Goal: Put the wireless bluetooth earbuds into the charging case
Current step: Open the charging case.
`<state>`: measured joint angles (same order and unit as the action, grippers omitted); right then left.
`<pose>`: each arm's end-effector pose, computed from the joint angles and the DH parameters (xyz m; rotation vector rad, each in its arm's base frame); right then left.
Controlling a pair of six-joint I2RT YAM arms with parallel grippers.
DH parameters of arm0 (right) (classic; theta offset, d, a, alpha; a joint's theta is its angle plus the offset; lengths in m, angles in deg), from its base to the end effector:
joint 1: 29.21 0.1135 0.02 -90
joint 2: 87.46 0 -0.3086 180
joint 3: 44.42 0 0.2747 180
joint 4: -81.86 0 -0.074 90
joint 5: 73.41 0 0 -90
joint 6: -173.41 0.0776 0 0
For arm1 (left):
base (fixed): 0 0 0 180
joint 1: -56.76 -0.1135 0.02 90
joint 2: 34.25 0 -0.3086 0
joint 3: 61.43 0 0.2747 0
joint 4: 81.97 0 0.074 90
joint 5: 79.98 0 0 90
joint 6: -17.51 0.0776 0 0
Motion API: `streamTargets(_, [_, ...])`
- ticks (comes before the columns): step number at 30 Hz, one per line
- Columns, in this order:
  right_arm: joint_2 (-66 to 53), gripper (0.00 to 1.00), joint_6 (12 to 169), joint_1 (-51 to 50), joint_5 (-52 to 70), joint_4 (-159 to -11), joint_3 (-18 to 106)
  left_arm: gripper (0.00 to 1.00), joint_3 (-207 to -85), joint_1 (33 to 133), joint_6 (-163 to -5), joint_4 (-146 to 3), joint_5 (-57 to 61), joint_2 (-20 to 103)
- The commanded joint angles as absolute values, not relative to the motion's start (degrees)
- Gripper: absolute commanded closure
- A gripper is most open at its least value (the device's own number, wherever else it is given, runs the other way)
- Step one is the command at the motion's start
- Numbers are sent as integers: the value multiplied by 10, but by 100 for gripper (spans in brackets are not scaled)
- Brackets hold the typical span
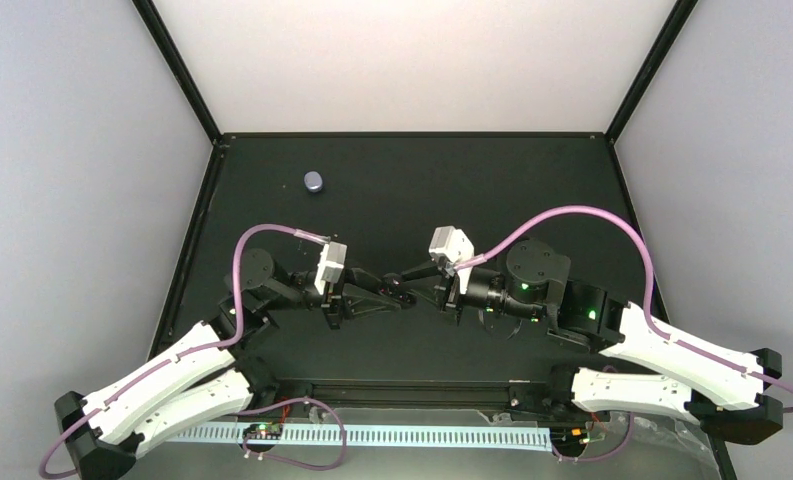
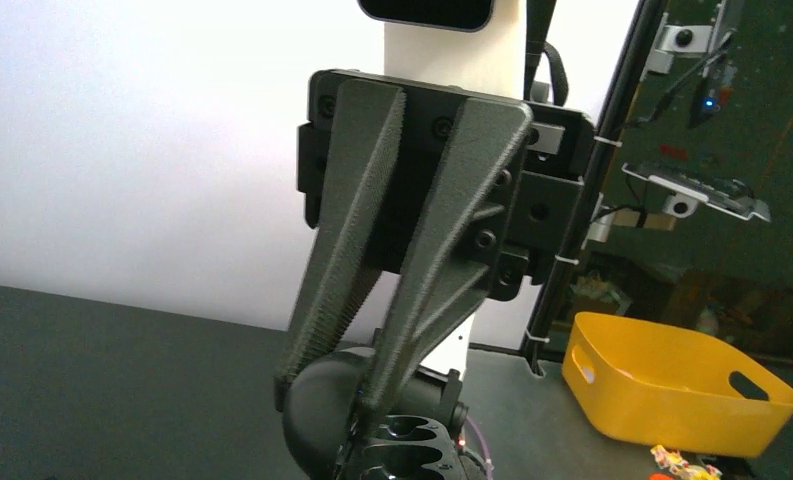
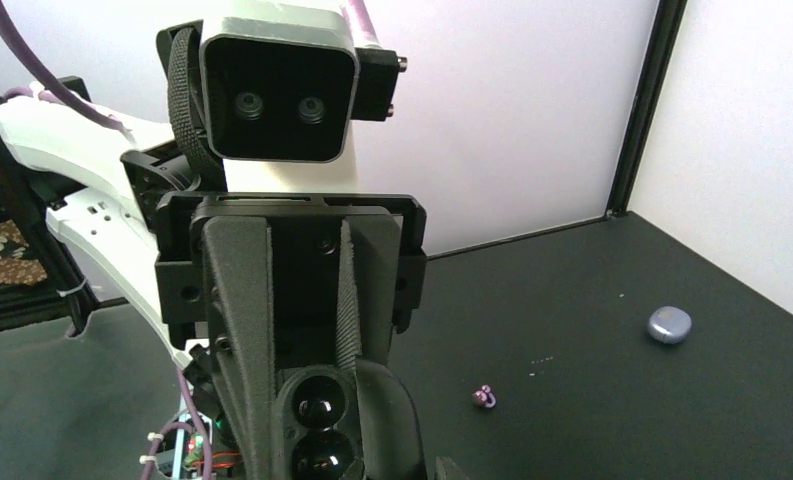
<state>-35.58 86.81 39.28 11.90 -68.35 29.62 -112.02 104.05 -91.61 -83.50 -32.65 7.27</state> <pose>0.0799 0.2199 0.4398 -1.0267 1.4885 0.9880 0.0896 -0.1746 0.3855 1.0191 1.2460 -1.4368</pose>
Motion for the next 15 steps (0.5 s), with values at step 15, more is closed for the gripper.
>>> streamTargets(15, [-356, 99, 828, 393, 125, -660, 316, 72, -1128, 1042, -919, -859, -323, 87])
